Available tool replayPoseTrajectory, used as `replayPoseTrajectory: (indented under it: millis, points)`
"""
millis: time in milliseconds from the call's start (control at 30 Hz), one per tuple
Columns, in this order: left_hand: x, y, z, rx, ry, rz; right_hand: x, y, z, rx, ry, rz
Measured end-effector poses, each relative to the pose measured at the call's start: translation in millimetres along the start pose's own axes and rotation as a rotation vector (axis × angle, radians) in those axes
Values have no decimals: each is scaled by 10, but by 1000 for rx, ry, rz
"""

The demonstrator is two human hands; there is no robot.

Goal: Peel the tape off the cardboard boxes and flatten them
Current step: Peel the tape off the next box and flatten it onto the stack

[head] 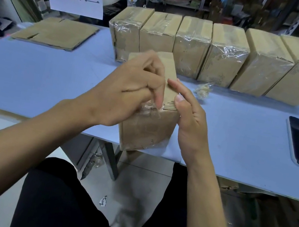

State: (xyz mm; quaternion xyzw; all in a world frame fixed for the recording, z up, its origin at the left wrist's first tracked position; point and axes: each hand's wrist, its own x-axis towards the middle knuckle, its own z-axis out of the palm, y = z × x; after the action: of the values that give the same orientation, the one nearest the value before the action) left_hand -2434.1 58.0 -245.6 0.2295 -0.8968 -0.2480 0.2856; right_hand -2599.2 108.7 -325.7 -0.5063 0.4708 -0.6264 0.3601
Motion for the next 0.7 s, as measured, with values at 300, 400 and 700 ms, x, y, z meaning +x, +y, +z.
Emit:
replayPoseTrajectory:
  millis: [300,400,700]
  points:
    - [157,41,-52,185,-210,186,-14,-15,-8,-34,48,4]
    - [161,68,-66,182,-224,205,-7,-32,-6,-48,34,-19]
    - [47,-13,-5,-48,-36,3,6,27,13,-45,18,-32]
